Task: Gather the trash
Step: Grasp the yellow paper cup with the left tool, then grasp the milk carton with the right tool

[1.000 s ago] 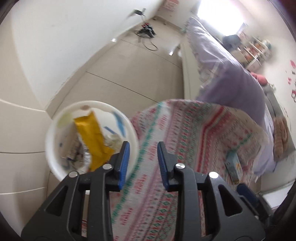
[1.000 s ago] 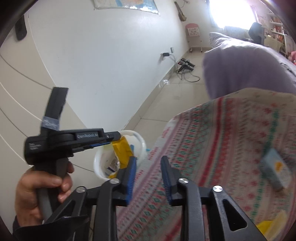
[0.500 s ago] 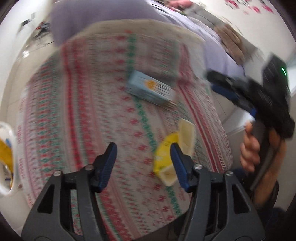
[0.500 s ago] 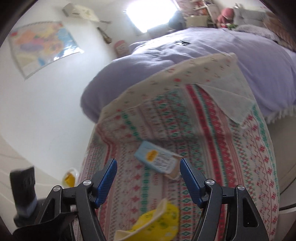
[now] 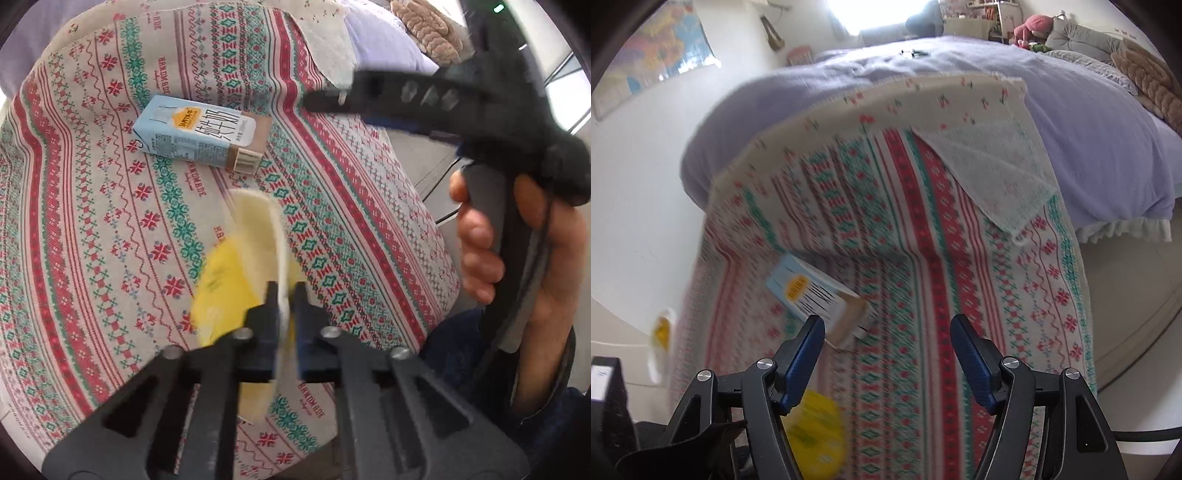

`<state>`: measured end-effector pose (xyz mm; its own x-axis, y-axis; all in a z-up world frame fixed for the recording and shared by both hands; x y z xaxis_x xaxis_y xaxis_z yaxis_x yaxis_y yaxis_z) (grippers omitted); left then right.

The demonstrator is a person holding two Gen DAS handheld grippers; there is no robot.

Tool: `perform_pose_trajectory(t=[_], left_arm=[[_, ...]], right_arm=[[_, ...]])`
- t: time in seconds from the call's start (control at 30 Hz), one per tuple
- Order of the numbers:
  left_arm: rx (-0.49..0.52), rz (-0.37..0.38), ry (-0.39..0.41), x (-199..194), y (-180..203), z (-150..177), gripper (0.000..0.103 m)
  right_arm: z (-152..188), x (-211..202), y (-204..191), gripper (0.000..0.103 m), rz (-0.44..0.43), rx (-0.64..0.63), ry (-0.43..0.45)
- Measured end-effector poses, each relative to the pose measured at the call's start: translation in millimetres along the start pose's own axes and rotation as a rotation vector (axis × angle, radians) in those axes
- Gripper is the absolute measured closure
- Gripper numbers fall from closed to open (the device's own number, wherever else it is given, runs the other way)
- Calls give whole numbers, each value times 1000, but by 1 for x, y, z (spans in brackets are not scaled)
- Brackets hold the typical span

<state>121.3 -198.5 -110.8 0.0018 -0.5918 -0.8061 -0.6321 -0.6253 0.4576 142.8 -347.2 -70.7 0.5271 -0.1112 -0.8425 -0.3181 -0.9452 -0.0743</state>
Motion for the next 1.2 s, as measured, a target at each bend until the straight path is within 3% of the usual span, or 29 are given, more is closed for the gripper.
perform_pose_trajectory(t=[0.13,0.33,0.4,0.53,0.7,0.83,0.9,1.0,1.07,1.2], left_arm=[[-57,36,52,-19,-11,-3,98],[-128,19,135,-58,-37,-2,98],[-143,-15,156,-66,-46,0,98],[-182,-27,177,-74,-58,3,98],[-189,-38,192,-89,-62,8,98],[-200,-49,201,-104,-66,16,98],[-207,-49,209,-107,-71,16,98],[-217,-56,221,-112,-75,16,98],[-225,-61,228,-116,-78,18,98],[-245,-70,243,-123,-89,20,98]], right_arm=[[0,15,-1,31,-1,-21,-44],[5,29,-48,31,42,-239,-49],[4,32,-65,22,54,-318,-21],[-2,52,-77,20,122,-376,-22],[-1,56,-96,20,79,-450,-3],[5,64,-111,21,99,-510,-7],[9,65,-115,34,148,-521,2],[11,54,-117,47,74,-460,-20],[14,40,-123,49,20,-440,-9],[15,34,-126,50,-1,-416,-15]])
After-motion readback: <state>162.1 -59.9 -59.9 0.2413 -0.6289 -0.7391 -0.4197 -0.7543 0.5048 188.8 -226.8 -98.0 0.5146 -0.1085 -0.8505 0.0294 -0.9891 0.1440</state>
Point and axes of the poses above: each gripper's, at about its wrist camera, not at the fingertips, and x roughly the way its jaws point, y to its right, z to its underside, the point moved 1 cm from there along x, roughly the way its jaws point, and after that the axes turned 9 degrees about z, right-handed, at the moved point
